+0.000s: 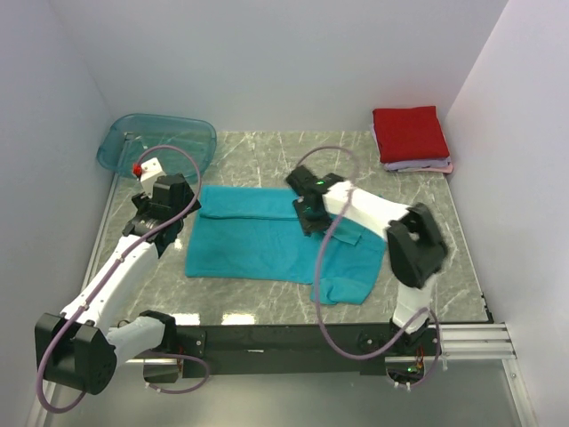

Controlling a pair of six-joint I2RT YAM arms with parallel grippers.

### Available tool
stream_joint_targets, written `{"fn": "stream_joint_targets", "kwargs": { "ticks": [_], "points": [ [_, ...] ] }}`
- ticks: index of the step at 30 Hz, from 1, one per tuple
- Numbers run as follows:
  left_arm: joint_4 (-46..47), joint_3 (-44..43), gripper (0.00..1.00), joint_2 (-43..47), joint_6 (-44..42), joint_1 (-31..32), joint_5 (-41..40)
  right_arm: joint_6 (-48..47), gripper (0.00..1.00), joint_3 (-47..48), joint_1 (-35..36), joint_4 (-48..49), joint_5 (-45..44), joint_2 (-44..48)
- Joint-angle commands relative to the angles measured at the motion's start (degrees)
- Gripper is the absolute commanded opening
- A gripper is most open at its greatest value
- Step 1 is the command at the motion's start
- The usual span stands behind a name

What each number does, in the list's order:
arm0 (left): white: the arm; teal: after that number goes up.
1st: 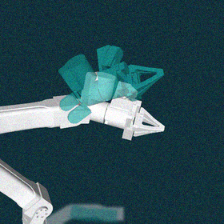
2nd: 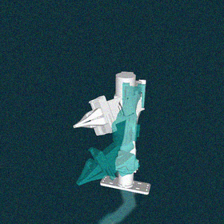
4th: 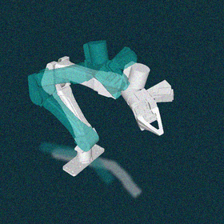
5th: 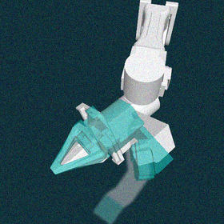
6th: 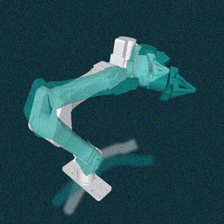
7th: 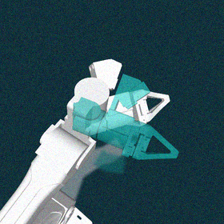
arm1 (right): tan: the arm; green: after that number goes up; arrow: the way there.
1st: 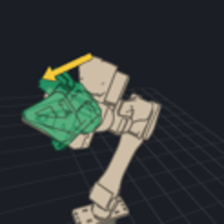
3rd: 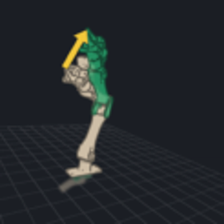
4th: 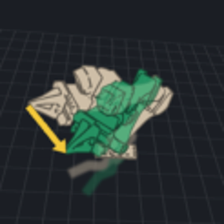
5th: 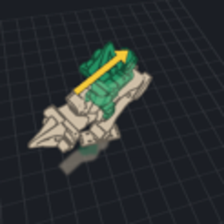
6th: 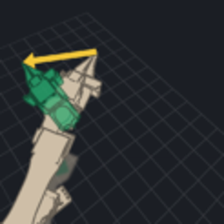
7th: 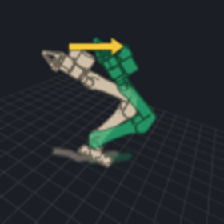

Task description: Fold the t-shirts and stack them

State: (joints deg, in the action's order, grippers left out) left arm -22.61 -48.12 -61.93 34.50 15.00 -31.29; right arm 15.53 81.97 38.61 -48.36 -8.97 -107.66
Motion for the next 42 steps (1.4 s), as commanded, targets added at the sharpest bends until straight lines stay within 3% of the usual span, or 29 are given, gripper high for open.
{"fn": "stream_joint_targets", "kwargs": {
  "ticks": [1,8,14,20,32,42],
  "points": [
    [0.5,-0.6,0.88,0.1,-0.9,-0.2,0.4,4.0,0.47,-6.9,-6.9,7.0,4.6,12.7],
    [0.5,-0.6,0.88,0.1,-0.9,-0.3,0.6,16.7,0.53,-31.3,-25.0,25.7,21.3,29.9],
    [0.4,-0.6,0.87,0.2,-0.9,-0.3,0.4,23.8,0.52,-41.6,-30.9,38.1,29.6,33.1],
    [0.3,-0.6,0.87,0.1,-1.0,-0.3,0.3,26.0,0.52,-46.4,-33.4,43.1,30.9,32.2],
    [0.3,-0.7,0.87,-0.2,-0.9,-0.3,0.5,25.8,0.49,-49.9,-36.4,43.1,26.7,32.3],
    [0.2,-0.7,0.87,-0.4,-0.9,-0.3,0.3,26.9,0.45,-52.2,-37.3,51.3,32.4,27.9]
  ]
}}
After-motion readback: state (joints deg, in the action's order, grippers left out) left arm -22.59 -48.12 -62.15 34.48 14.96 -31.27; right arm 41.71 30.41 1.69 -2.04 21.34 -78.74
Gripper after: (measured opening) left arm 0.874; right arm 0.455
